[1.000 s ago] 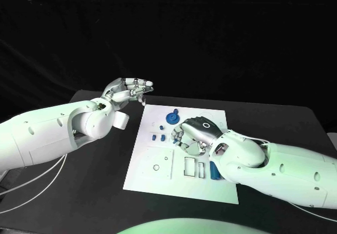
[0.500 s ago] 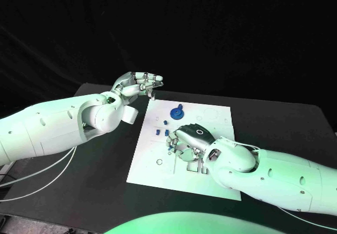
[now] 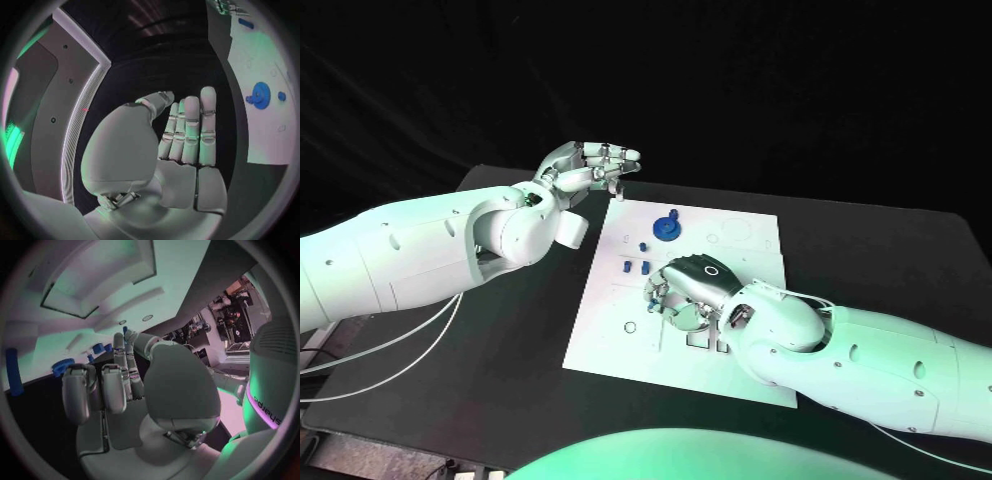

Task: Assemble the parts on the task board

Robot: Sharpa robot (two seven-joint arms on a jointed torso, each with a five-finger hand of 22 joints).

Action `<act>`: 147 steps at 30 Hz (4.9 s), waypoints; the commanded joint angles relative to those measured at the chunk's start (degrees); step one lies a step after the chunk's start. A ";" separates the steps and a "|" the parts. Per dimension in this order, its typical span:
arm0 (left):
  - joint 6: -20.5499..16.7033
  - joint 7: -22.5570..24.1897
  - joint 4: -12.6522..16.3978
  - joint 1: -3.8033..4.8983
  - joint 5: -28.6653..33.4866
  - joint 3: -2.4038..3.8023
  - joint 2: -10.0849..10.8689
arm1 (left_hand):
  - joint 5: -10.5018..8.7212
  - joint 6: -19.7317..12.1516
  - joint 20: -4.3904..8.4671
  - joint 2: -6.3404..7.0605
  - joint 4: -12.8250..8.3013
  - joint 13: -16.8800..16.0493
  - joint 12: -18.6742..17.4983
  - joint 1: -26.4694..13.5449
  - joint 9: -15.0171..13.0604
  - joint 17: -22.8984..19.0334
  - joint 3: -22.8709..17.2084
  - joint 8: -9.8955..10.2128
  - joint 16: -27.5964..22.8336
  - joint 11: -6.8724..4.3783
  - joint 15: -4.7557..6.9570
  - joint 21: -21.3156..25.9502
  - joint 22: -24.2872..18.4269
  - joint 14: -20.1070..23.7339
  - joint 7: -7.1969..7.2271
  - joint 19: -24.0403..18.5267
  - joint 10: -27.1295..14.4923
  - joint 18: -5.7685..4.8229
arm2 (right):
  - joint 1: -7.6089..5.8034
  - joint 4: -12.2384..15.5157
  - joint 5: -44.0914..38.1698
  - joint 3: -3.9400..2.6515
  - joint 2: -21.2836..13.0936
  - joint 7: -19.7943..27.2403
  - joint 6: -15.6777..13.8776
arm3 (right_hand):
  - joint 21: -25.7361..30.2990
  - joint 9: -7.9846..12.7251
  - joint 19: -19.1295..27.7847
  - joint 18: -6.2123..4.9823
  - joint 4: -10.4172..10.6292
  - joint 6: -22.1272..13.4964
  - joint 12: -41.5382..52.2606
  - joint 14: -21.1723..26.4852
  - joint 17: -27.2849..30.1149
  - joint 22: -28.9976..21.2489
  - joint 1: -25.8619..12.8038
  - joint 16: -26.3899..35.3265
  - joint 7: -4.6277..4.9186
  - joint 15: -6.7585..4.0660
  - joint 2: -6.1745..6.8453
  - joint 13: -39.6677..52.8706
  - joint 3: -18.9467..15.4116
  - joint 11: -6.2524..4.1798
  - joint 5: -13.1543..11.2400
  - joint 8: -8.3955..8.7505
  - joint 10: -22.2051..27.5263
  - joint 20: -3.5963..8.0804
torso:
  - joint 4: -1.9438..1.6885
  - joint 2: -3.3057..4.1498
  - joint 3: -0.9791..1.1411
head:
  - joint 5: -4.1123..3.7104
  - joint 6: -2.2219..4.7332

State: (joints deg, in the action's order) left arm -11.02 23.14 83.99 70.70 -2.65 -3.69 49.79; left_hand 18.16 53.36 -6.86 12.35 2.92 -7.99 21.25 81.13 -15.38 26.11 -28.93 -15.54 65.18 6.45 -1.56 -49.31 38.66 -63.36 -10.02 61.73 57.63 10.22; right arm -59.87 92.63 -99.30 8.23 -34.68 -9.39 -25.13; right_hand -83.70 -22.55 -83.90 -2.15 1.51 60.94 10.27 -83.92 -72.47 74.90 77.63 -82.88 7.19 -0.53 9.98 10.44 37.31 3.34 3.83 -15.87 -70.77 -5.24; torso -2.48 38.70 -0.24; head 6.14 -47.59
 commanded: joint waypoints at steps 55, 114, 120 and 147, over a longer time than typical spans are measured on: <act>0.23 -0.34 -0.40 0.14 0.38 0.05 0.18 | 0.33 -0.55 0.18 -0.66 -0.46 -0.12 0.58 -0.06 -0.06 -0.17 -0.05 -0.25 0.14 0.00 -0.20 0.31 -0.08 0.50 -0.16 -0.32 -0.54 0.34 | 0.09 -1.88 -1.98 0.33 1.41 0.15 5.02 | 2.48 0.51 -1.66 0.07 0.65 -2.76 -2.68 -2.54 1.32 11.06 -4.28 0.45 1.20 0.55 2.14 -0.99 -1.56 1.20 1.18 1.56 2.43 -0.50 | 0.04 -0.02 0.03 | 0.33 -0.35; 0.63 -1.32 -0.23 0.13 0.45 0.03 0.49 | 0.35 -0.80 0.12 -1.02 -0.60 -0.30 1.16 0.12 -0.08 -0.41 -0.34 -0.46 0.06 0.11 -0.28 0.36 -0.09 0.84 -0.28 -0.45 -1.17 0.35 | -7.20 1.63 4.66 -0.69 -14.29 2.35 9.39 | 9.42 3.30 0.25 -1.25 3.73 -6.57 1.08 -1.50 6.62 8.16 0.37 2.73 0.19 0.94 0.10 -5.85 -18.04 1.68 2.35 6.88 9.41 -1.09 | 0.50 -0.21 0.00 | -1.79 1.44; 0.70 -1.36 -0.21 0.13 0.45 0.03 0.49 | 0.33 -0.79 0.11 -1.05 -0.60 -0.33 1.27 0.10 -0.10 -0.43 -0.34 -0.51 0.07 0.11 -0.29 0.36 -0.09 0.87 -0.28 -0.47 -1.17 0.34 | -6.89 0.47 4.72 -0.62 -13.15 2.45 9.26 | 8.24 3.52 -0.31 -0.99 4.23 -5.74 1.07 -1.66 6.31 8.78 0.64 2.49 0.41 0.68 -0.26 -6.10 -15.53 1.40 1.51 6.89 7.85 -0.84 | 0.50 -0.26 0.00 | -1.74 1.36; 0.67 -1.89 -0.37 0.13 0.45 0.03 0.54 | 0.32 -0.80 0.09 -1.17 -0.56 -0.40 1.47 0.06 -0.11 -0.47 -0.37 -0.58 0.09 0.10 -0.29 0.36 -0.08 0.89 -0.30 -0.49 -1.16 0.35 | -6.04 -1.36 3.62 -0.44 -11.16 1.98 9.12 | 5.30 2.57 -1.55 -0.37 4.19 -0.03 0.69 -1.95 5.54 10.39 0.86 1.78 0.27 -0.10 -0.33 -5.72 -7.04 0.48 0.25 4.56 2.17 -0.12 | 0.53 -0.32 -0.04 | -1.71 0.78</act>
State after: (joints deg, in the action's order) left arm -10.97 21.18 83.56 70.75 -2.53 -3.71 50.37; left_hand 18.16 52.94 -6.86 11.89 2.60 -8.34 22.58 81.13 -15.41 25.73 -29.26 -15.78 65.18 6.45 -1.96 -49.31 38.64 -62.96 -10.43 61.73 56.83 10.22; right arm -66.07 91.21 -94.41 7.69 -45.90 -7.28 -16.34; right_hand -78.20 -19.86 -83.92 -3.08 5.73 60.55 11.17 -84.00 -66.88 74.90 77.90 -80.88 7.45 -0.26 9.60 4.60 29.80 3.85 4.29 -11.08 -68.26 -5.85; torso -1.92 38.41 -0.27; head 4.43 -46.79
